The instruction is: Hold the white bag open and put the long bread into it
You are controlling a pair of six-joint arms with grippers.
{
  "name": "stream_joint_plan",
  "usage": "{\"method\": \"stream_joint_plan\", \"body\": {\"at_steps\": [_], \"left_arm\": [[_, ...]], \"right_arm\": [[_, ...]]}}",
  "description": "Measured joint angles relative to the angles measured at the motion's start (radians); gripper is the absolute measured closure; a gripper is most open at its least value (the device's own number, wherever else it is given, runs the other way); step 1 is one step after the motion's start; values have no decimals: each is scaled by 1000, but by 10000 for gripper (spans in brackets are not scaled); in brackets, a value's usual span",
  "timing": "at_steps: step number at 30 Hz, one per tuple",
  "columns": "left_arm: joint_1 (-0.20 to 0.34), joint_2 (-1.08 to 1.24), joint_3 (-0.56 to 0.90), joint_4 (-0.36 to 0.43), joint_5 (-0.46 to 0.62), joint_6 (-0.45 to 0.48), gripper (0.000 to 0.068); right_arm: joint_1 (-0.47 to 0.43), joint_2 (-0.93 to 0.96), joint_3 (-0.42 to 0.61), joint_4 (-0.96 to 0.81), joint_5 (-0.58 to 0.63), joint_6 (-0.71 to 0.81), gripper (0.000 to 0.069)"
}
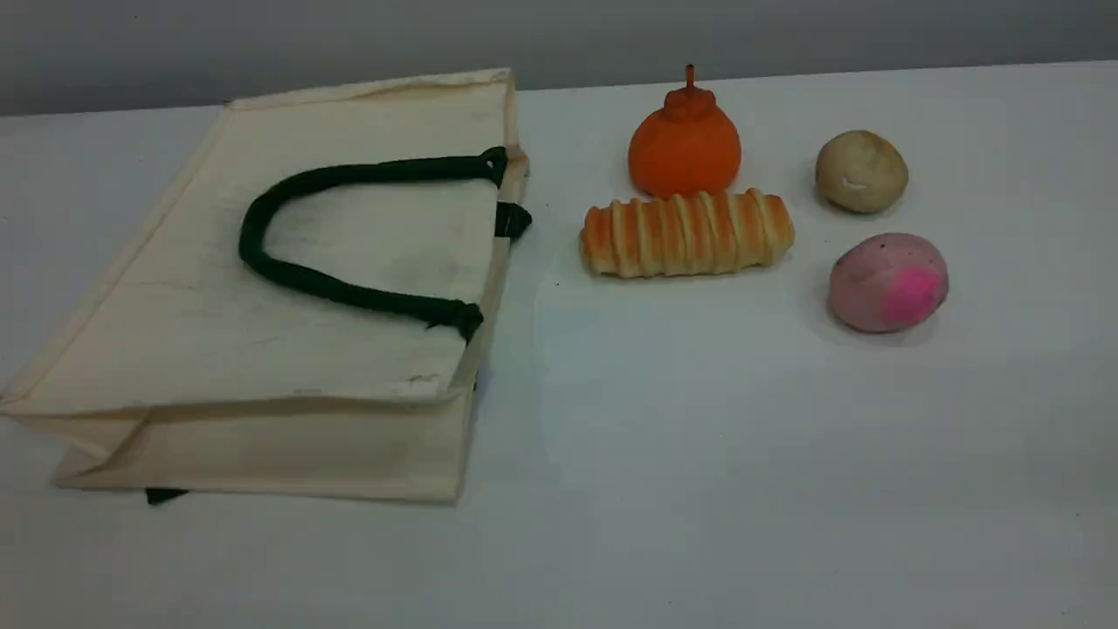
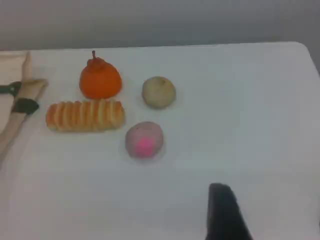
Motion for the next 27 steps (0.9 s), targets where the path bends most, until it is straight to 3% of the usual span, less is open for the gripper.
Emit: {"method": "stream_joint_plan", "body": {"at_steps": [9, 16, 27], "left_arm": [[0, 28, -21, 0, -22, 0, 290], [0, 240, -104, -1, -121, 48, 290], [0, 673, -185, -8, -289, 80, 290]], "right_arm": [[0, 0, -3, 0, -5, -5, 327], [0, 124, -25, 81, -52, -67, 321], [0, 527, -26, 389, -447, -272, 321]]}}
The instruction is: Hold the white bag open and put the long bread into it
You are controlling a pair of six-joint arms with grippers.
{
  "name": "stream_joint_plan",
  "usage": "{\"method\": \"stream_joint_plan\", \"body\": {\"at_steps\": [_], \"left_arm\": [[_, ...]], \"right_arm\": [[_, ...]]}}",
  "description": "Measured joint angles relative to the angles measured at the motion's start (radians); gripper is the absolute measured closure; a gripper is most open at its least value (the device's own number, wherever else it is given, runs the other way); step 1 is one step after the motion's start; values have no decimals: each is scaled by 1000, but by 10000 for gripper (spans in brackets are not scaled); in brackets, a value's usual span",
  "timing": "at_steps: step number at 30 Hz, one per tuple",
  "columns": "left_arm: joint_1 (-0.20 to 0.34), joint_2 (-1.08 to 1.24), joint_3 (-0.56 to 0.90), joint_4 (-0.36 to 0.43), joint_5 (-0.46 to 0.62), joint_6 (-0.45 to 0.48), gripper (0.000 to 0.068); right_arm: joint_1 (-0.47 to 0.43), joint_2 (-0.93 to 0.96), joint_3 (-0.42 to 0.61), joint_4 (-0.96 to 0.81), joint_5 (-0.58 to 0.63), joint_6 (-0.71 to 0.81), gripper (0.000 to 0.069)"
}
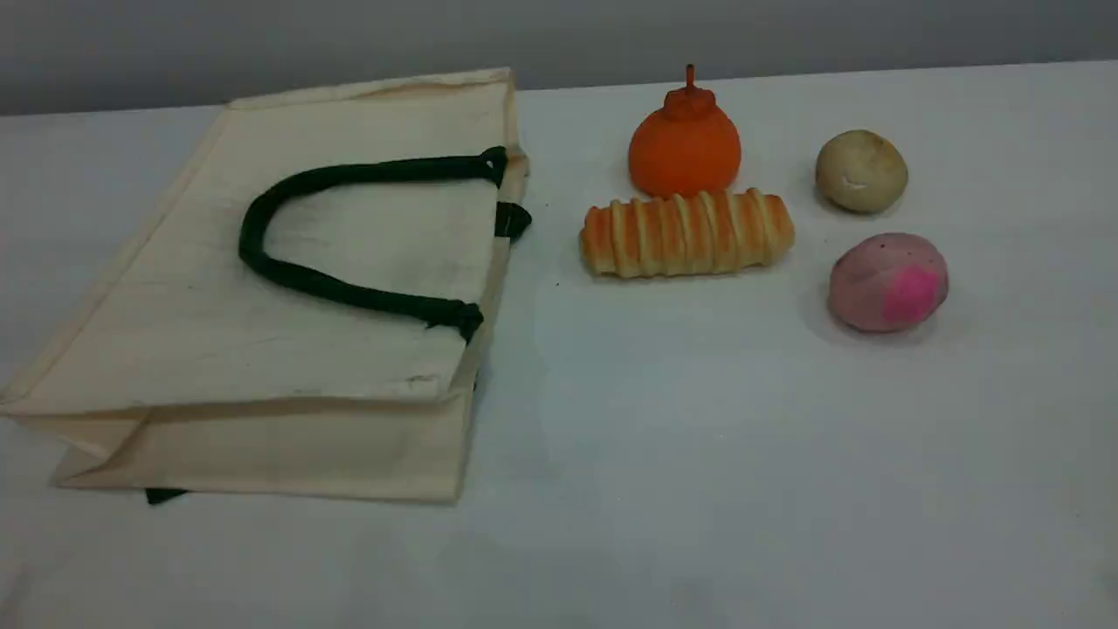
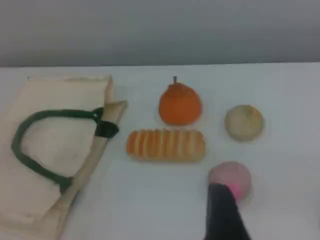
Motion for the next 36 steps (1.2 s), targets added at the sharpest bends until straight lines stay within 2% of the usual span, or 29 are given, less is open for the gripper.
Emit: {"method": "stream_joint_plan", "body": {"at_steps": [5, 11, 13, 19, 27, 32, 36], "left_arm": [[0, 192, -53, -28, -16, 0, 290], [0, 370, -54, -43, -136, -3, 290], [0, 417, -54, -75, -162, -3, 290], [0, 531, -56, -90, -248, -3, 290], [0, 715, -147, -159, -360, -4, 290], [-9, 848, -225, -230, -365, 44, 290], [-26, 961, -282, -235, -372, 51, 290]], "right_arm": [[0, 234, -5, 148, -102, -172, 321], [0, 493, -5, 342, -243, -359, 321], [0, 554, -5, 403, -276, -428, 321], [0, 665, -5, 576, -352, -590, 321], [0, 785, -5, 810, -361, -807, 321], [0, 857, -5, 962, -361, -957, 321], [0, 886, -5, 1084, -354, -1067, 321]]}}
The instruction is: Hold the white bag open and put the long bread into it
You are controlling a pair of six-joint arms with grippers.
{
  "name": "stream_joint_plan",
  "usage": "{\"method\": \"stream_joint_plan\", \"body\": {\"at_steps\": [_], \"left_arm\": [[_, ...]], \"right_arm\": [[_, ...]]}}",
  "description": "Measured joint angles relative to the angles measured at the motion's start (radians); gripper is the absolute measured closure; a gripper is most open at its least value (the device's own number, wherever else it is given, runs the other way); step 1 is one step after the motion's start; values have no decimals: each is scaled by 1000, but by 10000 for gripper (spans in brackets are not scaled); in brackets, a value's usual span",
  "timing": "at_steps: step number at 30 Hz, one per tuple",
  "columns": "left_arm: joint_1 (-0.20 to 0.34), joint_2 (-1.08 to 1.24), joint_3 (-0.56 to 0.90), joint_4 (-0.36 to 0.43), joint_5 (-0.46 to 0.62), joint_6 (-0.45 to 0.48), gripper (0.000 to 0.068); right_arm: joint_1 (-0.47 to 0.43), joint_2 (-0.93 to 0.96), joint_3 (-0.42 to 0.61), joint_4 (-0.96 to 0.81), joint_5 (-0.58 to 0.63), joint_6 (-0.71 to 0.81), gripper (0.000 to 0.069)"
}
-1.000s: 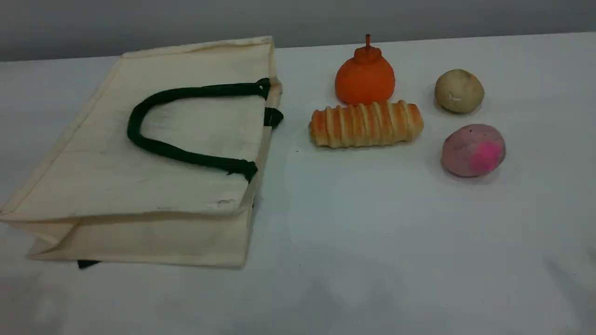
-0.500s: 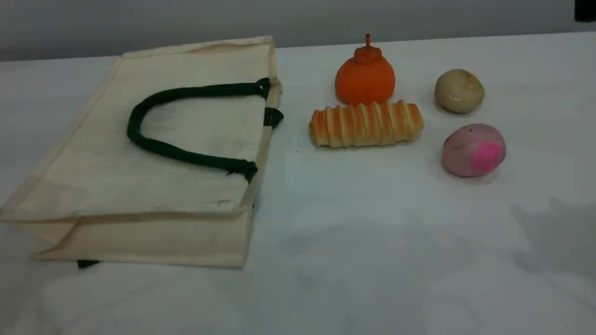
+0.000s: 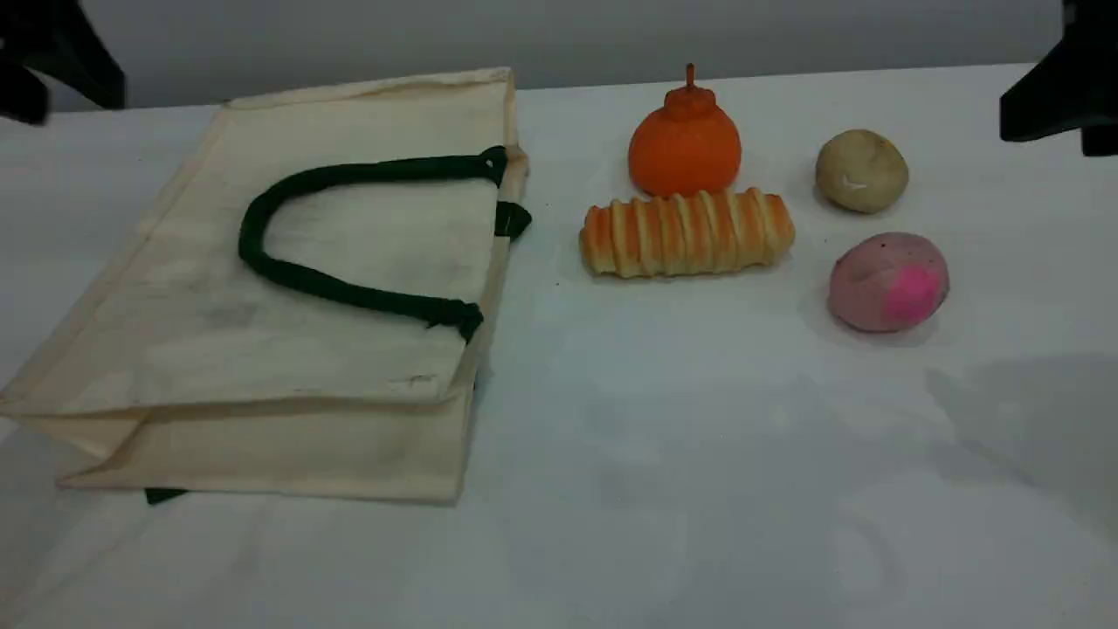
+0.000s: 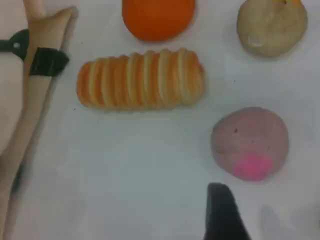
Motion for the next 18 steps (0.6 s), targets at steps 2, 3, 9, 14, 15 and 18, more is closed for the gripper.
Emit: {"method": "stream_joint_plan", "body": {"at_steps": [2, 3, 9, 14, 15, 18], "left_arm": [[-5, 58, -27, 0, -13, 0, 290], [-13, 86, -39, -5, -11, 0, 290], [-48, 219, -125, -17, -9, 28, 290], [-53, 299, -186, -18, -5, 30, 290], [-53, 310, -193, -18, -2, 29, 290], [-53, 337, -200, -18, -2, 28, 290]], "right_arm": [[0, 4, 0, 55, 5, -53, 321], [0, 6, 0, 80, 6, -77, 321], [0, 6, 0, 150, 15, -137, 321], [0, 6, 0, 150, 22, -135, 321], [0, 6, 0, 150, 22, -135, 321], [0, 6, 0, 149, 24, -135, 321]]}}
